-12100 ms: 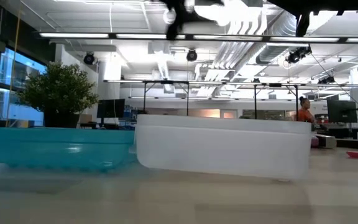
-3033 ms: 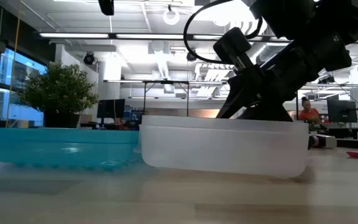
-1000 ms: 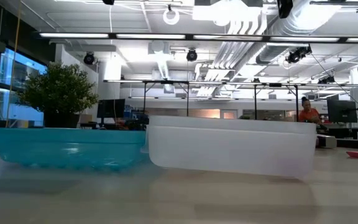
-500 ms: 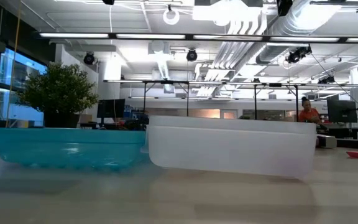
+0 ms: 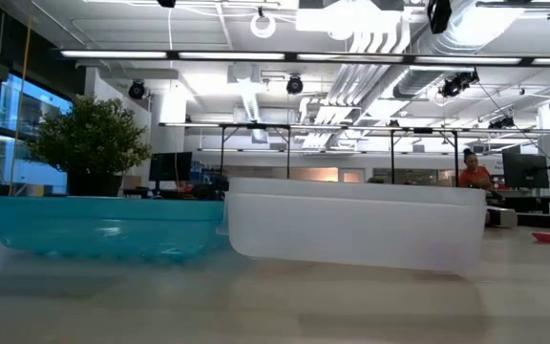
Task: Pack school essentials
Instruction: Put the green scissors into the blue supply box
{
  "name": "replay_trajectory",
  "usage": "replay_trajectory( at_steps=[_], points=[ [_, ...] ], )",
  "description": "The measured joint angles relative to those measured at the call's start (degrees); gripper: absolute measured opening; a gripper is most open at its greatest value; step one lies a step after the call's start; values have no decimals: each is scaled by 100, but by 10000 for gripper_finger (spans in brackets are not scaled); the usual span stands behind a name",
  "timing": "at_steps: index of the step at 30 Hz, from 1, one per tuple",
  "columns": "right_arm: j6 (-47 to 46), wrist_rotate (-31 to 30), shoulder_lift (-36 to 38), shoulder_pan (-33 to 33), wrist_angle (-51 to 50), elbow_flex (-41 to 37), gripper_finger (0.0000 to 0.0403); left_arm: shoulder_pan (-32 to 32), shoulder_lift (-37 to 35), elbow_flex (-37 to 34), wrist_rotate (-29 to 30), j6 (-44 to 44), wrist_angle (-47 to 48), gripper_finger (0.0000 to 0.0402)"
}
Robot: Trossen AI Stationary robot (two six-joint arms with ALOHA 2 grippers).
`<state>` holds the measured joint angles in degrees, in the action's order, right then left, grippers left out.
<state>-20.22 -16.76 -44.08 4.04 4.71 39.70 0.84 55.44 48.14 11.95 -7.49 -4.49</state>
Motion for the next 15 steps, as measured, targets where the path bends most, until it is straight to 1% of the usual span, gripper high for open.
replay_trajectory(
  at_steps=[3,5,8,13,15],
  points=[
    [-567,-101,-174,-318,-37,5,10,0,0,-2,115,0,-1,0],
    [-784,137,-378,-632,-537,154,24,0,0,-2,172,0,-2,0],
    [-810,579,-867,-1095,-1698,625,62,0,0,-2,197,-54,-2,0],
    [-971,689,-2002,-1894,-3916,1535,148,-2,0,-2,197,-134,-2,0],
    [-968,942,-2497,-2207,-4552,1769,177,-2,0,-2,197,-151,-2,0]
  ],
)
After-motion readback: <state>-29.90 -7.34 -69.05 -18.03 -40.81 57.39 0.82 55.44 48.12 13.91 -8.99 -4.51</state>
